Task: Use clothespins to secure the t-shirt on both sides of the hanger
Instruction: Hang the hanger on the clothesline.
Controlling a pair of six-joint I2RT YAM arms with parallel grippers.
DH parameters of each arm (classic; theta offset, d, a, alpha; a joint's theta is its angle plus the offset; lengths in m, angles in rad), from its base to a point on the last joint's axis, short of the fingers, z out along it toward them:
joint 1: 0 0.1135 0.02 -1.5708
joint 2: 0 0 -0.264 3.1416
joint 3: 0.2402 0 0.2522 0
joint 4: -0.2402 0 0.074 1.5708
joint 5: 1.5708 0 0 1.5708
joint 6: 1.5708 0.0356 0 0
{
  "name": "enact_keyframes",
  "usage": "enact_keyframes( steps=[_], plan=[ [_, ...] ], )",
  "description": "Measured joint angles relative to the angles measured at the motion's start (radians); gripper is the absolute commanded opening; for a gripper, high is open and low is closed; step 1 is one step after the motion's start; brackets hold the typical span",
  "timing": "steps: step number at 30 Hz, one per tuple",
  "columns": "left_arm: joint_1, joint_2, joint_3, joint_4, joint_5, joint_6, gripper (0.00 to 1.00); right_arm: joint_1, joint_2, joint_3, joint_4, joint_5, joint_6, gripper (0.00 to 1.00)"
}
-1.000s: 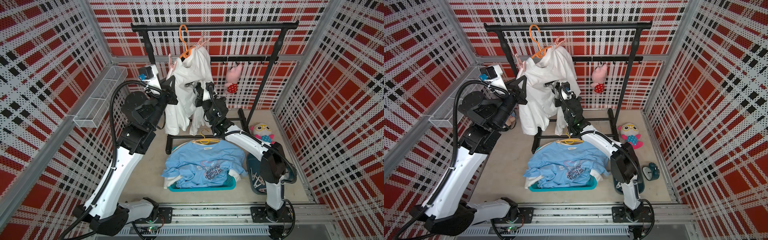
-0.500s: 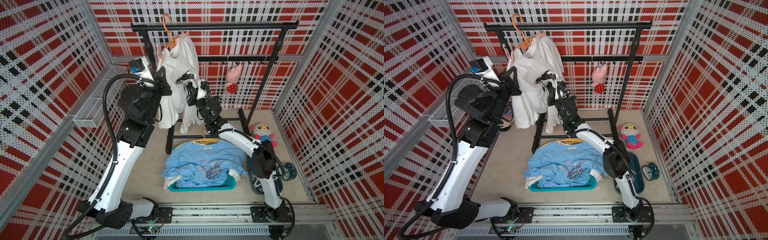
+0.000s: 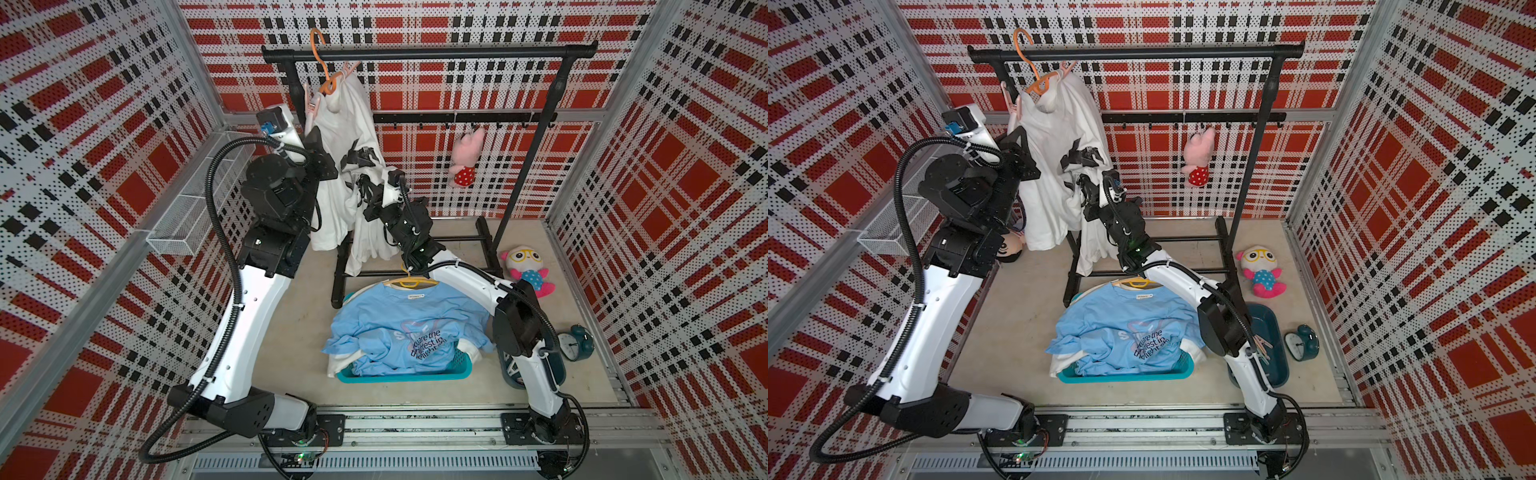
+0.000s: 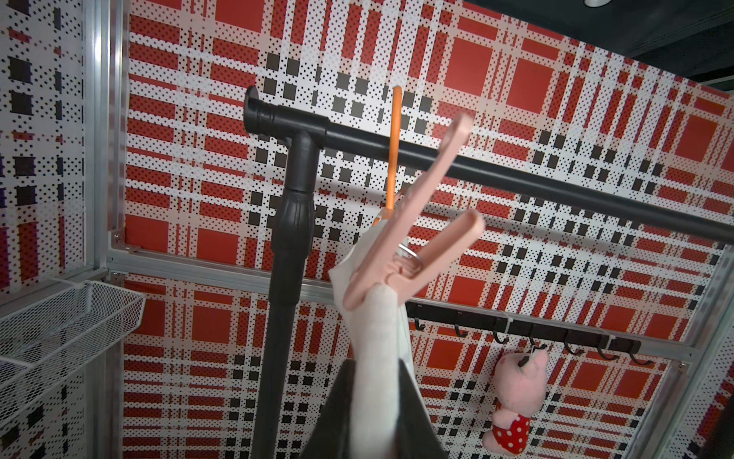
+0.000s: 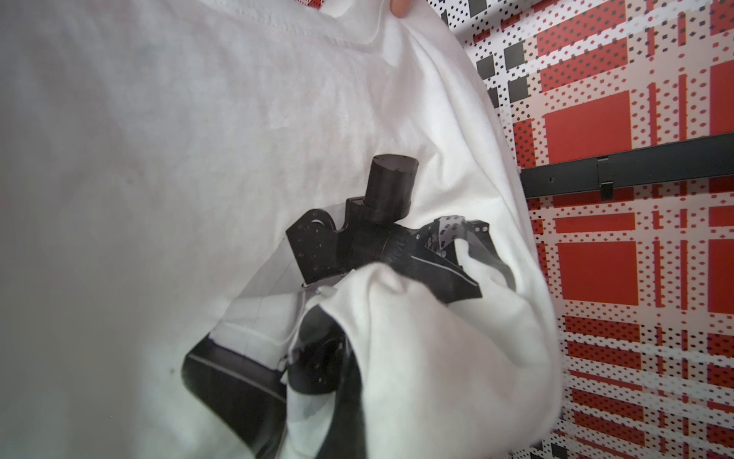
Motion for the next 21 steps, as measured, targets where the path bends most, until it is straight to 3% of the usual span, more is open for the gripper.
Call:
enact_keyframes(
  steps=[12,17,19,21],
  plan=[
    [0.009,0.005,-0.015,-0.029,-0.031,0.03,0.0,0.002,0.004,-0.029,-0.02,-0.033,0.028,0.01],
    [0.009,-0.01,-0.054,-0.025,-0.044,0.045,0.0,0.003,0.004,-0.09,-0.019,-0.055,0.049,0.19],
    [0.009,-0.016,-0.066,-0.024,-0.048,0.05,0.0,0.004,0.004,-0.108,-0.022,-0.07,0.056,0.45],
    [0.009,-0.021,-0.073,-0.022,-0.05,0.053,0.0,0.006,0.004,-0.119,-0.027,-0.084,0.062,0.6]
  ],
)
